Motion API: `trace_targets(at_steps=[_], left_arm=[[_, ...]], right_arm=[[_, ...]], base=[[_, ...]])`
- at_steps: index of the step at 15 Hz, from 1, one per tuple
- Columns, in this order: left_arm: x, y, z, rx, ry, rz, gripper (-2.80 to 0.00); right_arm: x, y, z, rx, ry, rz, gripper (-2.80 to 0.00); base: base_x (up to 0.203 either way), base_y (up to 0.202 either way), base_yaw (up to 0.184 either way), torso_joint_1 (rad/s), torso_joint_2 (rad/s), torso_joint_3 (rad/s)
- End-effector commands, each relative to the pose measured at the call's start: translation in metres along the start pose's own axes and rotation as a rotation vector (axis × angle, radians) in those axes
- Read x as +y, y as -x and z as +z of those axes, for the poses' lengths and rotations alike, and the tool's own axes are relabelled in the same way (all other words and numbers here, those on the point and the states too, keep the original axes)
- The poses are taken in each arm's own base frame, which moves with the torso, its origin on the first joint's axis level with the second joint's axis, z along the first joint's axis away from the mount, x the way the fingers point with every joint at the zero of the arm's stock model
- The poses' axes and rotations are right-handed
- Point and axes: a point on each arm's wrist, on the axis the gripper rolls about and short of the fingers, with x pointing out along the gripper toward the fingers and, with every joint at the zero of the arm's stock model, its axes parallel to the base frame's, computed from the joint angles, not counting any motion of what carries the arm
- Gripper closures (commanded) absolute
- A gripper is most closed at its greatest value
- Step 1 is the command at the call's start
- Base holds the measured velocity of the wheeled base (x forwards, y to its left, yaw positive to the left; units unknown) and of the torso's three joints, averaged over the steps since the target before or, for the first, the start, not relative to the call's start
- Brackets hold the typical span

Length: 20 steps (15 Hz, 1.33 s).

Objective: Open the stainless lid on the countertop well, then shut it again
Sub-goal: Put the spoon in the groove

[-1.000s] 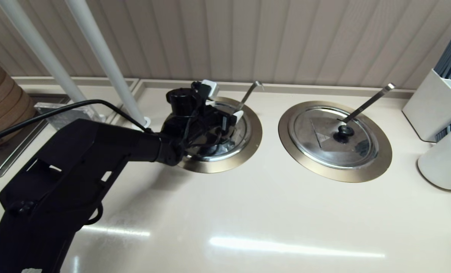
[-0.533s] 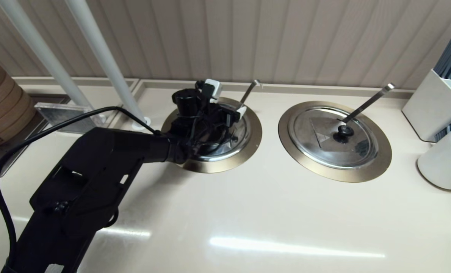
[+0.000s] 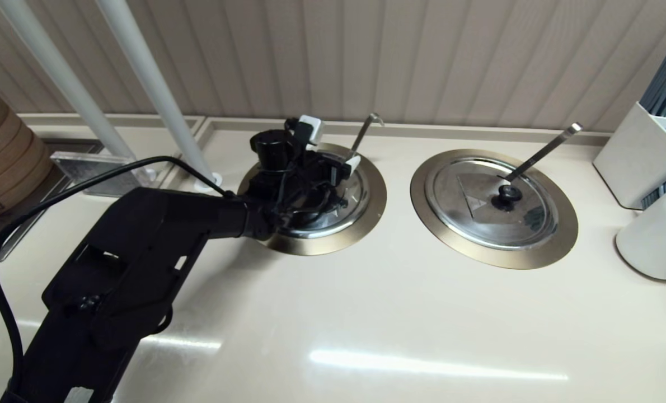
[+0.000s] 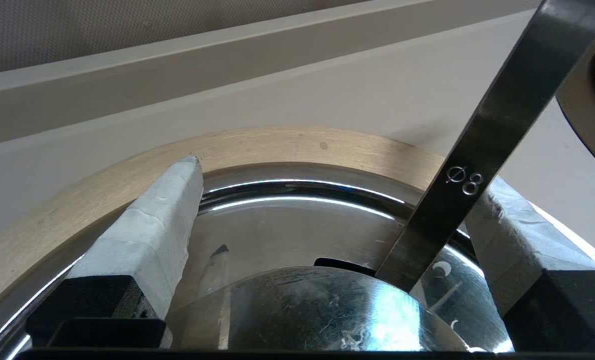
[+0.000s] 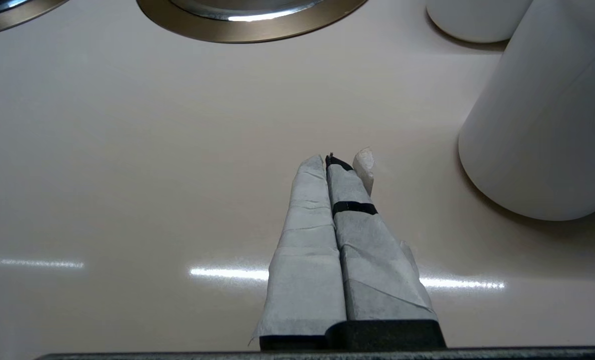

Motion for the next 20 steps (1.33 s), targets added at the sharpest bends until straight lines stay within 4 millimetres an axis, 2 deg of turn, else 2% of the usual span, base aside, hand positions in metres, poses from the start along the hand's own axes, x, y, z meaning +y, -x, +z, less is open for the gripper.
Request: trace_targets(at_steps=[1, 11, 13, 17, 20], left_arm=[[0.005, 0.001, 0.004, -0.01, -0.003, 0.008, -2.8], [0.013, 0.006, 0.02, -0.041, -0.007, 0.03, -2.8], [0.008, 0.009, 0.022, -0.028, 0.012, 0.015, -2.8], [-0.015, 0.021, 0.018, 0.038, 0.045, -0.041, -2.8], [-0.019, 0.035, 0.012, 0.096, 0.049, -0.05, -2.8]], right_arm=[[0.0, 0.0, -0.001, 0.004, 0.0, 0.0, 0.0], [0.0, 0.0, -0.001, 0.004, 0.0, 0.0, 0.0], [0.0, 0.0, -0.001, 0.004, 0.0, 0.0, 0.0], [0.0, 0.0, -0.001, 0.004, 0.0, 0.0, 0.0], [0.0, 0.0, -0.001, 0.004, 0.0, 0.0, 0.0]], base=[[0.0, 0.0, 0.0, 0.0, 0.0, 0.0], [0.0, 0.0, 0.0, 0.0, 0.0, 0.0], [0.0, 0.0, 0.0, 0.0, 0.0, 0.0], [0.0, 0.0, 0.0, 0.0, 0.0, 0.0], [0.0, 0.0, 0.0, 0.0, 0.0, 0.0]])
